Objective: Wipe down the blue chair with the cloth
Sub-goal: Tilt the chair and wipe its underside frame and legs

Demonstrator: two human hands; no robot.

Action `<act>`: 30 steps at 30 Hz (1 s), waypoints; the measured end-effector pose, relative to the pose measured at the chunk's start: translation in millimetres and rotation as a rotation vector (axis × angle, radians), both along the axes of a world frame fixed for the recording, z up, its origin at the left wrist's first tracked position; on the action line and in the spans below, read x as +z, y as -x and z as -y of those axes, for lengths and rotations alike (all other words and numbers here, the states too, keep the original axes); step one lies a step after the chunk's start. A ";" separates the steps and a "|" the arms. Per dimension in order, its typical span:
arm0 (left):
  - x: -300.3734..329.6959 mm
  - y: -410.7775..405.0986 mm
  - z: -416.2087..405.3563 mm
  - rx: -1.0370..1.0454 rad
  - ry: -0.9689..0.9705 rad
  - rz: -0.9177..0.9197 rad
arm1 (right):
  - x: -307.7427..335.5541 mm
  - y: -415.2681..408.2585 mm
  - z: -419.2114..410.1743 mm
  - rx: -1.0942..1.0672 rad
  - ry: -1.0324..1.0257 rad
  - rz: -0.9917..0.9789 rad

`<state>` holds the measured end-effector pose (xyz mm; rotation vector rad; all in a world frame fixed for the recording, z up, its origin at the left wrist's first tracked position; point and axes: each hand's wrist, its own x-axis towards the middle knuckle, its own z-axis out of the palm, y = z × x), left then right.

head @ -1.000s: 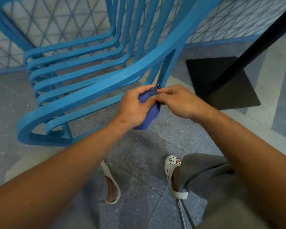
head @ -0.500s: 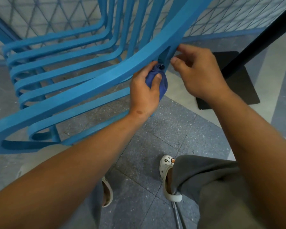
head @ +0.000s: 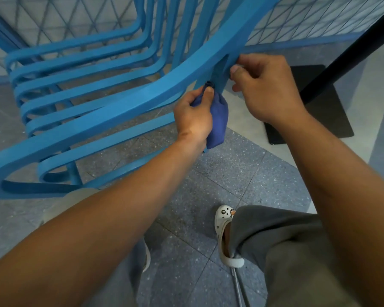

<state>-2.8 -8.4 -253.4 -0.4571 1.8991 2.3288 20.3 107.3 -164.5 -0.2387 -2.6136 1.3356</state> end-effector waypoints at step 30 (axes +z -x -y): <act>12.8 11.6 -6.9 -0.103 -0.280 -0.013 | 1.5 7.8 -1.2 -0.008 -0.018 0.005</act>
